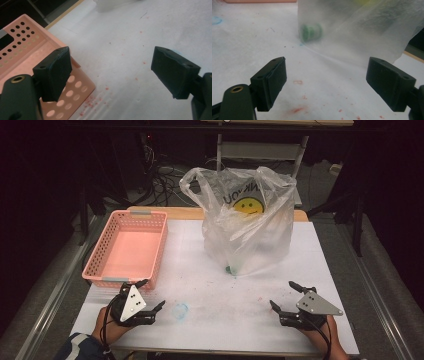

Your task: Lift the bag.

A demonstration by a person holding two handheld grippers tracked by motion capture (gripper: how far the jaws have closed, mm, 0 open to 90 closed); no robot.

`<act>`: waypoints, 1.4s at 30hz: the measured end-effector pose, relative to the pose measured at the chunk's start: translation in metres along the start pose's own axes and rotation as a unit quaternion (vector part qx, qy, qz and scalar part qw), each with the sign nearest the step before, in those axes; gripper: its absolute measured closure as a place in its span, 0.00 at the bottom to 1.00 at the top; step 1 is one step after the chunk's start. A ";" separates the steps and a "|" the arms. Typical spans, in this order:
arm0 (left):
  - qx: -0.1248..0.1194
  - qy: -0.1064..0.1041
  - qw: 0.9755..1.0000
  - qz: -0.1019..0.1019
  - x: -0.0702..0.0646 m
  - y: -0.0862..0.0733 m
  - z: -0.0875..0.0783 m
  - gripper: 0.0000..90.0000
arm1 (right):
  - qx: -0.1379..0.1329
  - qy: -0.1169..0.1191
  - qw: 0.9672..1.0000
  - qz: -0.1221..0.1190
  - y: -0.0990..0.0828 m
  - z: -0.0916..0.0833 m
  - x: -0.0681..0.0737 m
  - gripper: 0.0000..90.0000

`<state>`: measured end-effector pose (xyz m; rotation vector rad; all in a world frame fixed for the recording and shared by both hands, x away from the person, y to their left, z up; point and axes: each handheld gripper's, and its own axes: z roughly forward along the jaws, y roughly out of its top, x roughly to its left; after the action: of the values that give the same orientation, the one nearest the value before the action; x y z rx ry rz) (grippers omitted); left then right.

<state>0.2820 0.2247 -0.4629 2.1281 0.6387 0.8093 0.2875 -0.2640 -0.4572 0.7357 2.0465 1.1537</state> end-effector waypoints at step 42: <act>-0.007 -0.003 1.000 -0.008 0.004 -0.001 -0.005 0.18 | 0.003 0.012 1.000 -0.021 0.003 0.003 0.010 0.19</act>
<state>0.2812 0.2306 -0.4601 2.1090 0.6435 0.7957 0.2838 -0.2541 -0.4587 0.6814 2.0769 1.1389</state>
